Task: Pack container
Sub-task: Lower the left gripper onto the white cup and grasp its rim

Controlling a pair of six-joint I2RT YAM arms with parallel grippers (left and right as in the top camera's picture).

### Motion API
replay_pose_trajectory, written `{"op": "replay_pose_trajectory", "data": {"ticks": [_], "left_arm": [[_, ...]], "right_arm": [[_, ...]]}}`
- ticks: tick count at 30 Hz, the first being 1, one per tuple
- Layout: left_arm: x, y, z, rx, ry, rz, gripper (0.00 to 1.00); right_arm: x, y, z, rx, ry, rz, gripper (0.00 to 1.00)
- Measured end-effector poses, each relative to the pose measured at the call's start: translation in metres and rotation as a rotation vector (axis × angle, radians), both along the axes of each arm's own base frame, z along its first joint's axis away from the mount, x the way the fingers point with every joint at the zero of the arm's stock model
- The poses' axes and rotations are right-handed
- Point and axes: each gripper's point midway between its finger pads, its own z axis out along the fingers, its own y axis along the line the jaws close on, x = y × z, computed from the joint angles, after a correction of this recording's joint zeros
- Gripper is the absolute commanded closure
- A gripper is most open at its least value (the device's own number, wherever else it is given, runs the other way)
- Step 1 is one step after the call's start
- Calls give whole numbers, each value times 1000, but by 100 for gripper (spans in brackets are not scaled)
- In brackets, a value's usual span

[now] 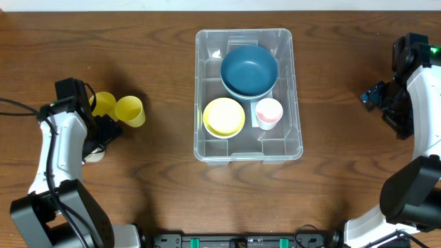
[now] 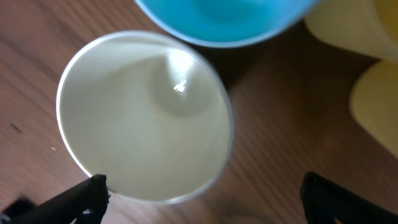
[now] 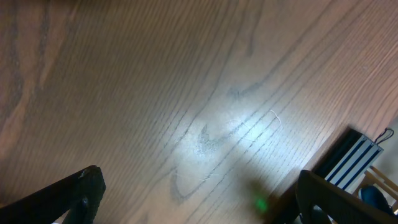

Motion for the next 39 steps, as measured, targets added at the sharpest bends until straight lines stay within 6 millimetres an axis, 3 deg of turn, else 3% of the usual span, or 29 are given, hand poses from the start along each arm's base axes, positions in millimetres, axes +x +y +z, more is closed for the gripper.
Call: {"op": "replay_pose_trajectory", "data": {"ticks": [11, 27, 35, 39], "left_arm": [[13, 2, -6, 10, -50, -67, 0], [21, 2, -5, 13, -78, -90, 7], [22, 2, -5, 7, -84, -96, 32], [24, 2, -5, 10, -92, -96, 38]], "right_arm": [[0, 0, 0, 0, 0, 0, 1], [0, 0, 0, 0, 0, 0, 1], [0, 0, 0, 0, 0, 0, 1], [0, 0, 0, 0, 0, 0, 1]]}}
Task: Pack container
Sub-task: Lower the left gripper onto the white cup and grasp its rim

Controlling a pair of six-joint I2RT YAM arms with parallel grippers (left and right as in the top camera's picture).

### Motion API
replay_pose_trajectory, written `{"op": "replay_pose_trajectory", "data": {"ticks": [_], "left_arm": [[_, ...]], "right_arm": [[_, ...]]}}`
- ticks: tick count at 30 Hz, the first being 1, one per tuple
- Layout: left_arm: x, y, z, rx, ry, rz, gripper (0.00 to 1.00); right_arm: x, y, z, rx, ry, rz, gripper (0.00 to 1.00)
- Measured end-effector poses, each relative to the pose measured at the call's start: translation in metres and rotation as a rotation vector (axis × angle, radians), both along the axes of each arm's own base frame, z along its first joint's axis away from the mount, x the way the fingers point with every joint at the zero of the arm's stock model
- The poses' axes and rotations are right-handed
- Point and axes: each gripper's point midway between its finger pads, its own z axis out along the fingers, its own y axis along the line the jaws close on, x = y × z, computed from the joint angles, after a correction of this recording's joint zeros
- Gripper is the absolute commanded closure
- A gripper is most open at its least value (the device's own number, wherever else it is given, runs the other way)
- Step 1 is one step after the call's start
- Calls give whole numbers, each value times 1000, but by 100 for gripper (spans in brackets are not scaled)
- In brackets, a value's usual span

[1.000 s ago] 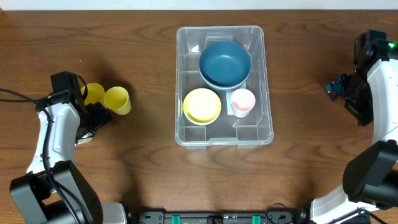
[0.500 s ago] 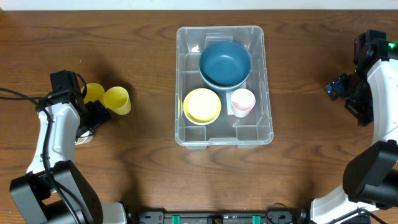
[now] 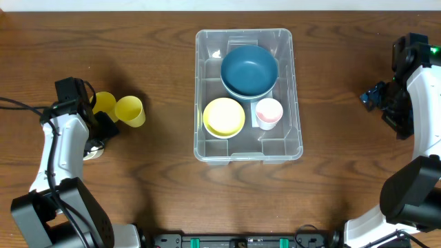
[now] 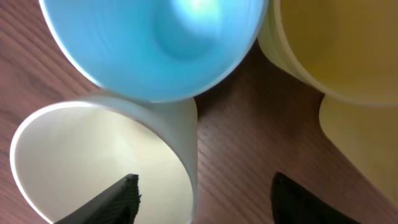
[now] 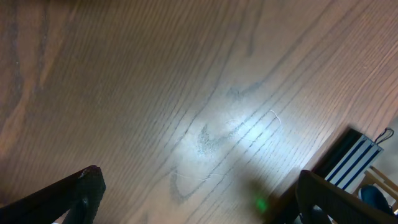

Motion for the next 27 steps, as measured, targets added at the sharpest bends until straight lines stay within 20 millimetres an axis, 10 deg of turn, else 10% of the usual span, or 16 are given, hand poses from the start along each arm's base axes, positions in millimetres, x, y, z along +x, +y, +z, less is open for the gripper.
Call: {"op": "replay_pose_trajectory", "data": {"ticks": [10, 27], "left_arm": [[0, 0, 0, 1, -2, 2, 63], [0, 0, 0, 2, -1, -2, 69]], "right_arm": [[0, 0, 0, 0, 0, 0, 1], [0, 0, 0, 0, 0, 0, 1]]}}
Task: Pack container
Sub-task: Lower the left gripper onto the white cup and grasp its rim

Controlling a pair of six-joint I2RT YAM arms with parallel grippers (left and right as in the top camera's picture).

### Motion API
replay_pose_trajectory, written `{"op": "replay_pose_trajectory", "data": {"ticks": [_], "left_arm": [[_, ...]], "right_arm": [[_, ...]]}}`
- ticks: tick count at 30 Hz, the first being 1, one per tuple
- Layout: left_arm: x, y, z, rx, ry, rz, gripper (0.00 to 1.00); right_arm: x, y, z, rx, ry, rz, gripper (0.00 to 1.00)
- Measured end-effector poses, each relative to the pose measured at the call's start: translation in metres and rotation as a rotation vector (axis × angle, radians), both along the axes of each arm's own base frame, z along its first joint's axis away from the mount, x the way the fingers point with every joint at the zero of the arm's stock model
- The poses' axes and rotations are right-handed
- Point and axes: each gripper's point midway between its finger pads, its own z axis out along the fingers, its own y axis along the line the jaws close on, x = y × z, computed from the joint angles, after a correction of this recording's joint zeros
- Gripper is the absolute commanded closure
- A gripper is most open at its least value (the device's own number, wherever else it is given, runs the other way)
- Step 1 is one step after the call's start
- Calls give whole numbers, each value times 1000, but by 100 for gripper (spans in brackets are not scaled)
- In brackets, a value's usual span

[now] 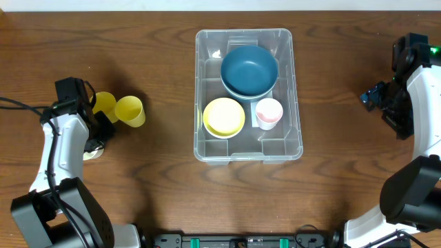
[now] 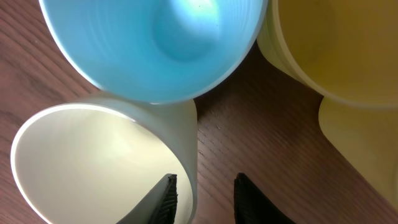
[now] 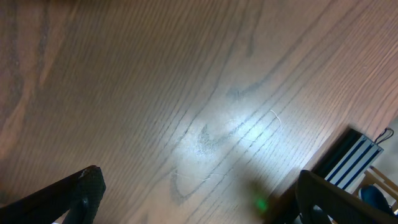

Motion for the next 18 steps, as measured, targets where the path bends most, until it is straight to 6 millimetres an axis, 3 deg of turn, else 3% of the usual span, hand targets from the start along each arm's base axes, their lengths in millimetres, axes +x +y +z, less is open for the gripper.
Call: {"op": "replay_pose_trajectory", "data": {"ticks": [7, 11, 18], "left_arm": [[-1, 2, 0, 12, 4, 2, 70], [-1, 4, 1, 23, 8, 1, 78], [-2, 4, 1, 27, 11, -7, 78]], "right_arm": [[0, 0, 0, 0, 0, 0, 1], [0, 0, 0, 0, 0, 0, 1], [0, 0, 0, 0, 0, 0, 1]]}}
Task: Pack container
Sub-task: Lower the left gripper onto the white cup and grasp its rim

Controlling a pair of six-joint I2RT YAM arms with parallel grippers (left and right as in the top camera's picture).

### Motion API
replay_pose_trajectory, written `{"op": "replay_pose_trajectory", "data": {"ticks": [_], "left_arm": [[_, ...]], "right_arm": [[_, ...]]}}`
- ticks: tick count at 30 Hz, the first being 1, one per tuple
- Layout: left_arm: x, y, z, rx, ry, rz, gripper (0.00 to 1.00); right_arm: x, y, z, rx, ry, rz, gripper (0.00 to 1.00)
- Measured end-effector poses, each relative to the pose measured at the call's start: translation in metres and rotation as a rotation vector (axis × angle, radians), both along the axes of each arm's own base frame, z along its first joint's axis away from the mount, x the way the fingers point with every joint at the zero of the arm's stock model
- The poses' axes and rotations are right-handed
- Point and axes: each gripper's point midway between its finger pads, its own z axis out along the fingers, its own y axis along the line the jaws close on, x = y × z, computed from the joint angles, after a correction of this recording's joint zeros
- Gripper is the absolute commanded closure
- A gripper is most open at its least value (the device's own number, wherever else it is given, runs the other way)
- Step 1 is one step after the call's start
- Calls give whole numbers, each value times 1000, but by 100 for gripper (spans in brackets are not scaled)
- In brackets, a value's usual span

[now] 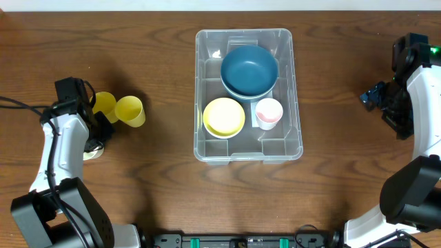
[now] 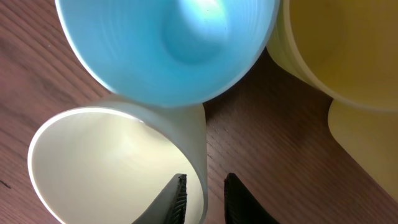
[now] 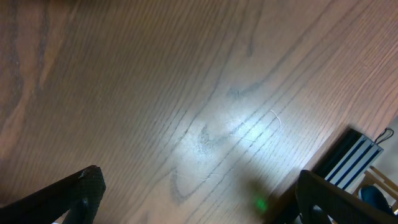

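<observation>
A cream cup stands on the table at the left, with a light blue cup and two yellow cups close beside it. My left gripper is shut on the cream cup's wall, one finger inside the rim and one outside. The clear container in the middle holds a dark blue bowl, a yellow bowl and a pink-white cup. My right gripper hangs open over bare wood at the far right.
The yellow cups stand right against the blue cup and close to the left fingers. A striped dark object lies at the table's right edge. The left arm hides most of the cream cup from above.
The left fingers have drawn closer together and now pinch the cream cup's wall. The cups sit slightly shifted in the left wrist view. The right arm has not moved.
The left gripper first hung wide open above the cream cup. Then it was lower, one finger inside the cup and one outside, still apart. The fingers then stood narrowed around the wall, and now they grip it. The right arm stayed still throughout.
</observation>
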Motion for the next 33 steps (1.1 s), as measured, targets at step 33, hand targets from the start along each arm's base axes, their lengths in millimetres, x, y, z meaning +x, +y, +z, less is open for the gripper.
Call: {"op": "replay_pose_trajectory", "data": {"ticks": [33], "left_arm": [[-49, -20, 37, -49, 95, -8, 94]], "right_arm": [[0, 0, 0, 0, 0, 0, 1]]}}
